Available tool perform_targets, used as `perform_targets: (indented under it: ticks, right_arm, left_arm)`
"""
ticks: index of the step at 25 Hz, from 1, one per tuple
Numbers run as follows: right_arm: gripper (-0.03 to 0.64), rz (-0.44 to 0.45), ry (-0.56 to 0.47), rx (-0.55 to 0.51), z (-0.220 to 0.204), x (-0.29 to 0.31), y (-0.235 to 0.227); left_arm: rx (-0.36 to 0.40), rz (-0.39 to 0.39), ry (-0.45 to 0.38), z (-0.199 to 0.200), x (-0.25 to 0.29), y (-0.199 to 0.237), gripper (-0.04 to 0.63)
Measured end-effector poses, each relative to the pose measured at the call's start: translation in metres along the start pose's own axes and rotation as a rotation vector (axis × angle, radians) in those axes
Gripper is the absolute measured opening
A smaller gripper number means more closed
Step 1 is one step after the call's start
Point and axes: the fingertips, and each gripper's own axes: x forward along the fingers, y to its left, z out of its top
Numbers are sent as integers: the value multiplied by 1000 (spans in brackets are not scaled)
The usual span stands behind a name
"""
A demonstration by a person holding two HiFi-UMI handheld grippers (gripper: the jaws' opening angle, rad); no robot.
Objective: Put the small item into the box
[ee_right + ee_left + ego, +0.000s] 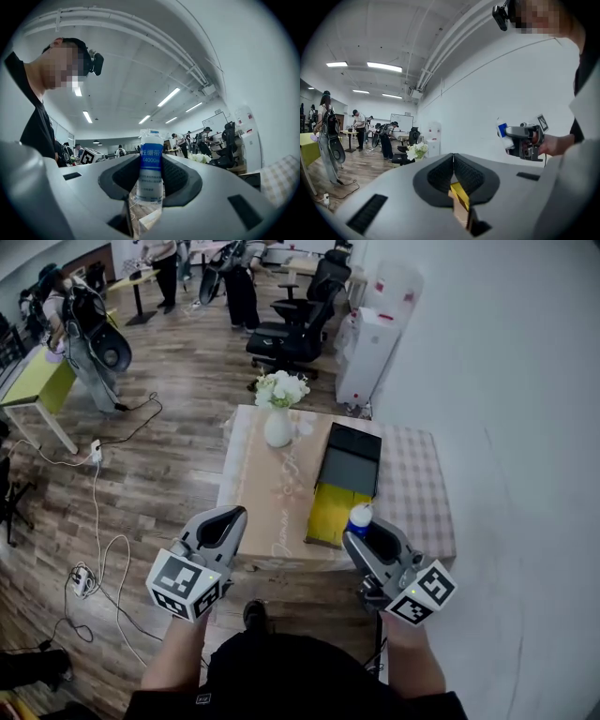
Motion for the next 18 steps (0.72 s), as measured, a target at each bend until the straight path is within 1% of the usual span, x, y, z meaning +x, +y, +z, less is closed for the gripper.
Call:
perform_targets:
  ticks: [5,11,14,18]
  right_arm:
    - [140,-51,-1,-13,4,34,-4]
    - [140,-114,1,-19,-1,52,-6]
    - [140,-142,10,-8,-3,53,-12]
    - [140,-176,6,-8,3,47,-27]
  left_arm:
    - [-3,-45,-1,3,6,37,14]
    - [1,-107,0,0,18,61,14]
    - [-10,-129,-1,0,28,66,14]
    - [-6,-168,5,3,48,61,14]
